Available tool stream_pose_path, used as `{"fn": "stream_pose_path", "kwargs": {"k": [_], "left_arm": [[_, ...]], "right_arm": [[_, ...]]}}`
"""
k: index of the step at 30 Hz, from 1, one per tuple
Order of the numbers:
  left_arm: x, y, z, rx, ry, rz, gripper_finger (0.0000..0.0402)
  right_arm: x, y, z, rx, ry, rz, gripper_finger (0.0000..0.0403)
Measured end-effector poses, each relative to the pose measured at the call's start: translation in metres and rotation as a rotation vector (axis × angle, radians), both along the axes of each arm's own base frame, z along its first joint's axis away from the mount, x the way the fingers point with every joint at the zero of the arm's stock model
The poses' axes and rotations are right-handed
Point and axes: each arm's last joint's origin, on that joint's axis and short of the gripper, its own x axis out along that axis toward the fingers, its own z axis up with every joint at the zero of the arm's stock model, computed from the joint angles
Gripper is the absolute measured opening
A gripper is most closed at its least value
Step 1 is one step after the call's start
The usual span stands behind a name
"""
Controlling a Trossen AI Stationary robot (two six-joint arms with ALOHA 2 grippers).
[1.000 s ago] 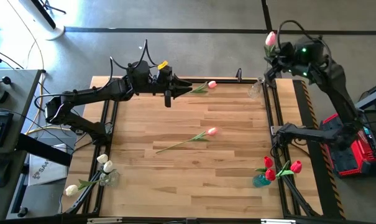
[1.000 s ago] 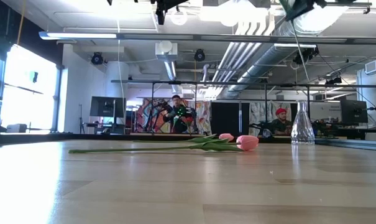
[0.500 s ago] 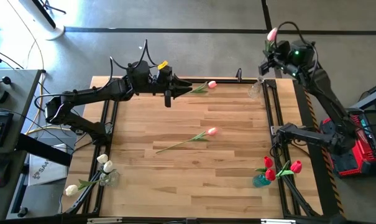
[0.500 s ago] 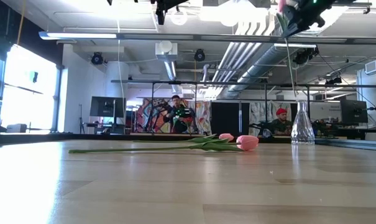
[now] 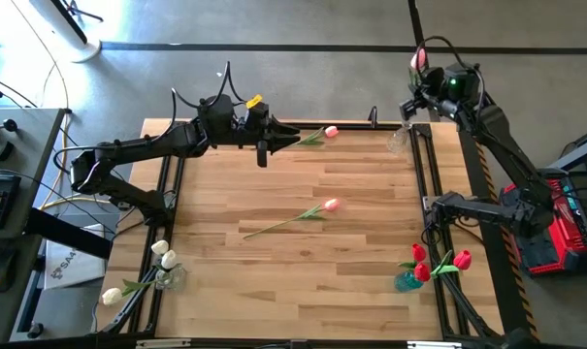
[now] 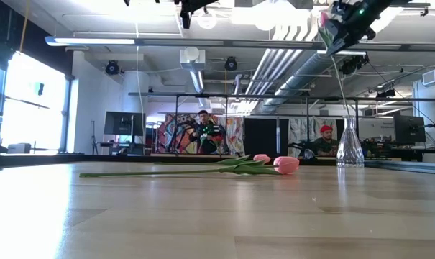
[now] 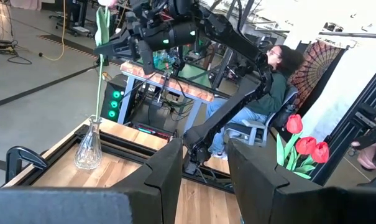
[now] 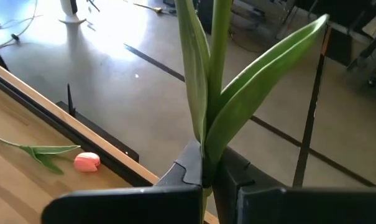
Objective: Sort flowers into vase by color
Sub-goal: Put the bottom pink flower into the top transparent vase
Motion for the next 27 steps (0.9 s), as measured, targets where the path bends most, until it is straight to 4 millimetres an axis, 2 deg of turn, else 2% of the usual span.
{"fn": "stream_pose_path", "kwargs": {"k": [5,13,17,22,27], "left_arm": [[0.0,0.0,0.0,0.0,0.0,0.0,0.0117],[0.0,0.0,0.0,0.0,0.0,0.0,0.0117],[0.0,0.0,0.0,0.0,0.0,0.0,0.0117],[0.0,0.0,0.0,0.0,0.0,0.0,0.0117],[0.0,0.0,0.0,0.0,0.0,0.0,0.0117]], "right_arm": [[0.002,-0.005,-0.003,0.025,-0.016,-0.038,0.0025],[0.003,-0.006,-0.002,0.031,-0.057,-0.059,0.0141],[0.003,-0.006,-0.002,0.037,-0.071,-0.066,0.0184],[0.001,-0.003,-0.001,0.051,-0.101,-0.078,0.0211],[-0.004,0.013,0.007,0.048,-0.188,-0.048,0.0217]]}}
